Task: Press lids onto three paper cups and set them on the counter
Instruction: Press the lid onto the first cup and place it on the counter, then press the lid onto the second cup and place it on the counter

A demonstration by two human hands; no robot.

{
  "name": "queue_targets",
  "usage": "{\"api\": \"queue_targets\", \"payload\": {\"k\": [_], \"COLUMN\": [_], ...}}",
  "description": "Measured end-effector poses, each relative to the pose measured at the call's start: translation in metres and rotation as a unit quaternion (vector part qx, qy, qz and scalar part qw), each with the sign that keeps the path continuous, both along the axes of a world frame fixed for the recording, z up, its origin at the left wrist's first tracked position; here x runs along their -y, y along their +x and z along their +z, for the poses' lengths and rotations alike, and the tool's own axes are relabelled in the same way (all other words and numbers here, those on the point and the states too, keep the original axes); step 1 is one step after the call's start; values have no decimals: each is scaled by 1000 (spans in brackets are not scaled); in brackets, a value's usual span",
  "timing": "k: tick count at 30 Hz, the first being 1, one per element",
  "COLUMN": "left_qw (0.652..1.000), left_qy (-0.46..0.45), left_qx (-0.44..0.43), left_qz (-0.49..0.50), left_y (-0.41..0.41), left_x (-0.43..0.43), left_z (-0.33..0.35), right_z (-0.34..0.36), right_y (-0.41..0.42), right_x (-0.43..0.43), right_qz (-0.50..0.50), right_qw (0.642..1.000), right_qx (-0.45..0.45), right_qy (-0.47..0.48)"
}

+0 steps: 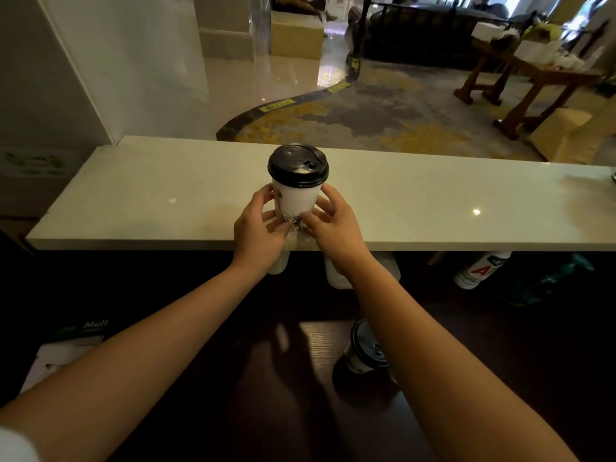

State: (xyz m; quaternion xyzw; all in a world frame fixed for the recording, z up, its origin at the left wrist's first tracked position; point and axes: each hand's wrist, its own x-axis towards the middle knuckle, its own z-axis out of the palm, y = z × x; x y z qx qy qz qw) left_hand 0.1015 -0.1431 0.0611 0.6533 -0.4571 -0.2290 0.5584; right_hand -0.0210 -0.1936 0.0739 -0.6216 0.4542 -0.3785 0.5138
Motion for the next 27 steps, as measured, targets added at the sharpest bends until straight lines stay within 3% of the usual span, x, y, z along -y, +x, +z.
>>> {"api": "queue_targets", "payload": {"k": [7,12,15,19,23,27], "left_qw": [999,996,997,982,970,955], "left_qy": [15,-21,-68,-77,-2,75], "left_qx": [12,-24,22,67,86,106], "left_qz": [43,89,-9,-158,-229,-266], "left_y": [-3,-16,-35,-60,-81,-98], "left_x": [-5,-32,-48,-65,-78,-96], "left_z": [-4,7,23,30,-7,-50], "right_z": [11,33,50,59,31,-20], "right_y": [-4,-25,-39,-67,-98,-123], "right_x": [-8,-26,-48,-84,-123,-155], "right_qz": [-36,-150,-182,-143,-123,-171], "right_qw": [998,986,977,972,967,954], "right_qx": [-43,-62,-71,-106,-185,-241], "right_qy": [12,-27,-91,-154,-125,-55]}}
